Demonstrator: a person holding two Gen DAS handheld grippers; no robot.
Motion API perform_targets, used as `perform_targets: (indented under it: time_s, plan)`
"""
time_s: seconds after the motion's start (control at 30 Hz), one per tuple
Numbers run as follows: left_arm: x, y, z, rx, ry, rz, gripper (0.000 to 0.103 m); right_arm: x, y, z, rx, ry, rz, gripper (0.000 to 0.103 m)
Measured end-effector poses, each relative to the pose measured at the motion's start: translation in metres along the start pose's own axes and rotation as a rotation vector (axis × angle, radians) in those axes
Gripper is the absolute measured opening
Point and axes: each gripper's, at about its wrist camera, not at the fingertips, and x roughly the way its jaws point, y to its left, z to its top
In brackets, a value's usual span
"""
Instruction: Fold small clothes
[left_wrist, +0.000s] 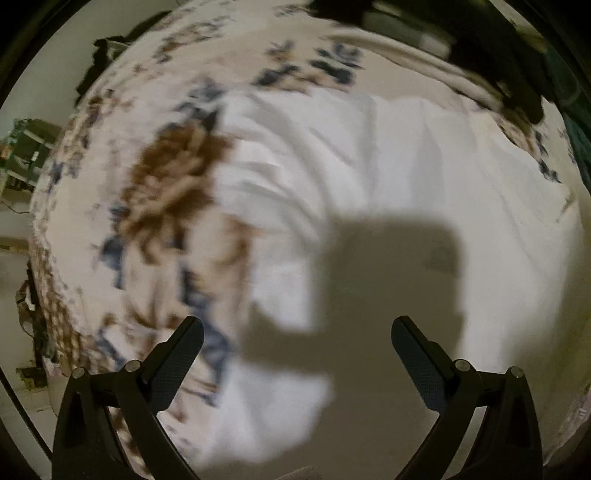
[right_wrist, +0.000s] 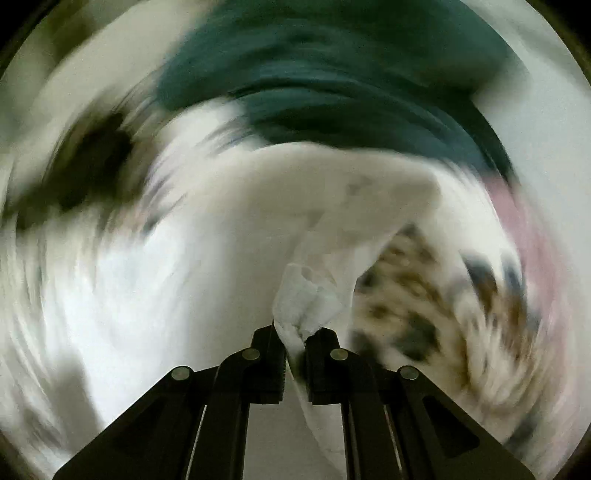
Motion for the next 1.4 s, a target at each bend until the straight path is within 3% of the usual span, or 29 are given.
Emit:
perform_targets:
  time_s: [0.1,0.17,0.2,0.23,0.33,0.4,0.57,0.6,0.67,0.73,0.8,0.87,0.9,1.03,1.13,1.2,1.27,1.33,1.4]
  plan:
    - [0.000,0.030,-0.007,0.006,-0.023,0.059,0.103,0.012,0.075,-0.027,-0.291,0.071,-0.024,0.009]
    - [0.016,0.054,-0.011,-0.016,-0.002,0.075,0.103,0.020,0.101,-0.046,-0.367,0.151,0.006,0.028]
    - [0.022,0.061,-0.008,-0.033,0.009,0.074,0.103,0.021,0.108,-0.055,-0.366,0.196,0.030,0.044]
    - [0.025,0.071,-0.009,-0.051,0.019,0.070,0.103,0.016,0.110,-0.062,-0.330,0.216,0.062,0.052]
    - [0.045,0.092,-0.002,-0.120,0.046,0.012,0.103,-0.005,0.098,-0.078,-0.232,0.258,0.165,0.059]
    - [0.056,0.109,0.003,-0.212,0.074,-0.100,0.103,-0.017,0.086,-0.090,-0.164,0.300,0.217,0.060]
    - [0.087,0.146,0.011,-0.562,0.133,-0.477,0.103,-0.011,0.060,-0.109,-0.007,0.376,0.201,0.060]
    - [0.091,0.149,0.014,-0.600,0.131,-0.517,0.103,-0.005,0.053,-0.109,0.034,0.397,0.205,0.060]
    - [0.096,0.152,0.023,-0.655,0.113,-0.583,0.103,0.007,0.039,-0.109,0.162,0.431,0.225,0.060]
    - [0.098,0.151,0.034,-0.660,0.088,-0.603,0.102,0.017,0.024,-0.109,0.330,0.447,0.250,0.060]
    - [0.098,0.146,0.042,-0.645,0.059,-0.603,0.083,0.021,0.019,-0.107,0.422,0.450,0.252,0.060]
    - [0.108,0.150,0.055,-0.624,0.040,-0.620,0.012,0.021,0.020,-0.105,0.478,0.447,0.239,0.060]
    - [0.108,0.149,0.056,-0.616,0.032,-0.633,0.005,0.023,0.018,-0.104,0.485,0.447,0.234,0.060]
    - [0.078,0.131,0.068,-0.479,-0.126,-0.546,0.004,0.019,0.016,-0.100,0.474,0.443,0.219,0.060]
    - [0.046,0.097,0.077,-0.293,-0.230,-0.513,0.004,0.010,0.008,-0.106,0.472,0.446,0.211,0.060]
    - [0.025,0.059,0.069,-0.119,-0.270,-0.508,0.004,0.010,-0.011,-0.114,0.489,0.450,0.217,0.060]
    - [0.015,0.011,0.047,0.073,-0.252,-0.502,0.005,0.010,-0.021,-0.121,0.492,0.451,0.210,0.060]
    - [0.015,-0.031,0.019,0.251,-0.183,-0.504,0.009,0.001,-0.033,-0.132,0.490,0.453,0.204,0.060]
    - [0.015,-0.049,0.000,0.346,-0.133,-0.503,0.009,-0.004,-0.042,-0.140,0.487,0.460,0.194,0.060]
